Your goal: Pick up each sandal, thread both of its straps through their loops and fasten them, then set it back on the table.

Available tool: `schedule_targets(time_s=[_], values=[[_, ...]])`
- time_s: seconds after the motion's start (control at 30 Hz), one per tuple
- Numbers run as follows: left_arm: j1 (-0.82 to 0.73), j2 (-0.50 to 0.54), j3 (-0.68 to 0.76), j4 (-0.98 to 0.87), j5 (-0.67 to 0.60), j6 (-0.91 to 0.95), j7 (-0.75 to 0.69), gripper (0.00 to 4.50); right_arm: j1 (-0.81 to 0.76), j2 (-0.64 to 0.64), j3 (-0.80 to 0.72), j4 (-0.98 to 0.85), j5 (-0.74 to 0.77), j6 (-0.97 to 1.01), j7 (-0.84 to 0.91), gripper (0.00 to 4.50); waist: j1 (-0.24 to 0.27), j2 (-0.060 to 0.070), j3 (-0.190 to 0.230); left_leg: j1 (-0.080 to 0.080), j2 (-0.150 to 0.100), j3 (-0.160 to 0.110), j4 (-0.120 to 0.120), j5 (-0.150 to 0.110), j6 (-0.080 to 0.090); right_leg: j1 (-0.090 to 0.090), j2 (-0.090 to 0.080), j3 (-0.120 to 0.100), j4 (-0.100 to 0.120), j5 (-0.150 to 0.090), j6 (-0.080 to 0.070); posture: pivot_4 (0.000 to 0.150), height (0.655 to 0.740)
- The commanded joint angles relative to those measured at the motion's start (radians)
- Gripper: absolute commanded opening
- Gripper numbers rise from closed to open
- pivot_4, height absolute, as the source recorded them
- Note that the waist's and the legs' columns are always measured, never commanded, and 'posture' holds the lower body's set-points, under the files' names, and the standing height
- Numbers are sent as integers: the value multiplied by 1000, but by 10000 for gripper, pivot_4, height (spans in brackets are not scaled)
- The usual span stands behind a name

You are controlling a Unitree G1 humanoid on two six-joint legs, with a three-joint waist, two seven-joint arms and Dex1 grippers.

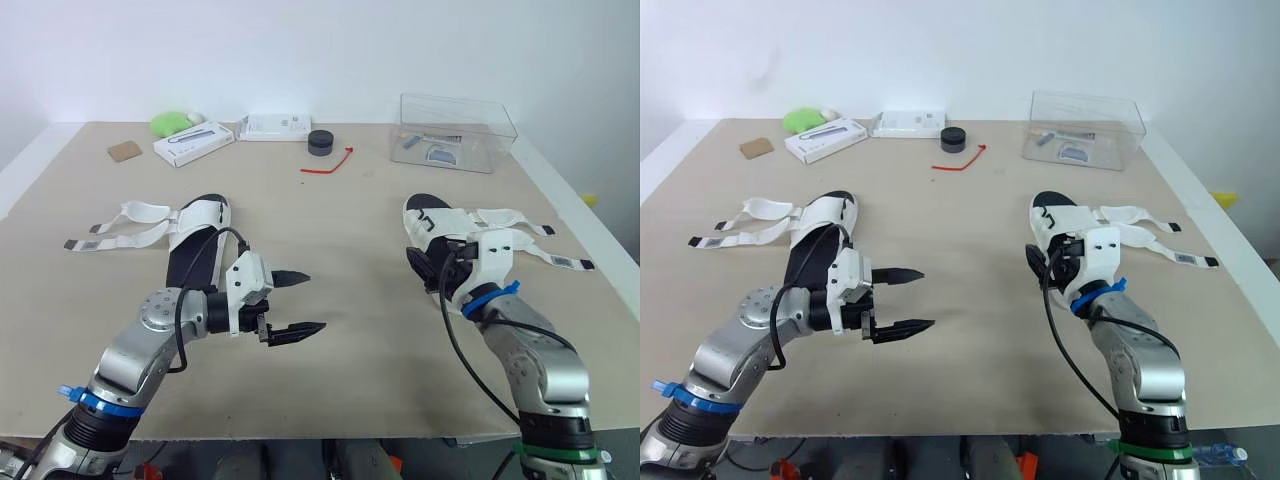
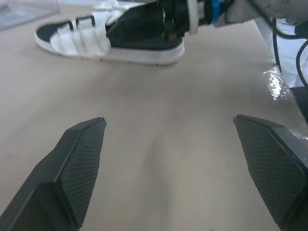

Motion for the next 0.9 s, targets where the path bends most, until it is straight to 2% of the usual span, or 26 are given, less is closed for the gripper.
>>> schedule_targets(time_s=[0.03, 0.47, 0.5, 0.53, 0.67, 0.73, 0.8, 0.87, 0.9], values=[[-14, 6, 14, -10, -2, -18, -9, 43774, -38, 4, 7, 44, -43, -57, 6, 45000, 0, 0, 0, 0, 0, 0, 0, 0, 0, 0, 0, 0, 0, 0, 0, 1500, 7400], [28, 21, 17, -42, 18, -13, 8, 43774, -223, 20, 25, 334, -125, -176, 57, 45000, -1, 0, 0, 1, 0, 5, 0, 0, 0, -1, 0, 4, 0, 1, 1, 1500, 7400], [30, 21, 17, -45, 18, -12, 10, 44658, -233, 25, 31, 347, -129, -188, 60, 42456, -1, 0, 0, 1, 0, 5, 0, 0, 0, -1, 0, 4, 0, 1, 1, 1500, 7400], [33, 23, 17, -50, 14, -4, 14, 44658, -243, 34, 38, 363, -138, -206, 63, 42456, -1, 0, 0, 1, 0, 5, 0, 0, 0, -1, 0, 4, 0, 1, 1, 1500, 7400], [42, 28, 30, -58, 2, 7, 24, 45000, -250, 58, 62, 391, -155, -248, 84, 29185, -5, 0, 0, 1, 1, 6, 0, 0, 0, -1, 0, 5, 0, 2, 1, 1500, 7400], [45, 29, 32, -60, 0, 12, 29, 45000, -254, 59, 72, 408, -165, -269, 107, 21291, -6, 0, 0, 1, 1, 6, 0, 0, 0, -1, 0, 5, 0, 2, 1, 1500, 7400], [55, 29, 30, -76, -7, 21, 35, 45000, -261, 61, 77, 413, -158, -271, 141, 10193, -7, 0, 0, 1, 1, 6, 0, 0, 0, -1, 0, 5, 0, 2, 1, 1500, 7400], [69, 29, 29, -95, -16, 30, 38, 45000, -268, 57, 83, 411, -154, -267, 176, 2537, -9, 0, 0, 1, 1, 6, 0, 0, 0, -1, 0, 5, 0, 2, 1, 1500, 7400], [75, 30, 30, -101, -18, 31, 39, 45000, -270, 53, 88, 405, -149, -255, 194, 249, -9, 0, 0, 1, 2, 6, 0, 0, 0, -1, 1, 6, 0, 2, 1, 1500, 7400]])
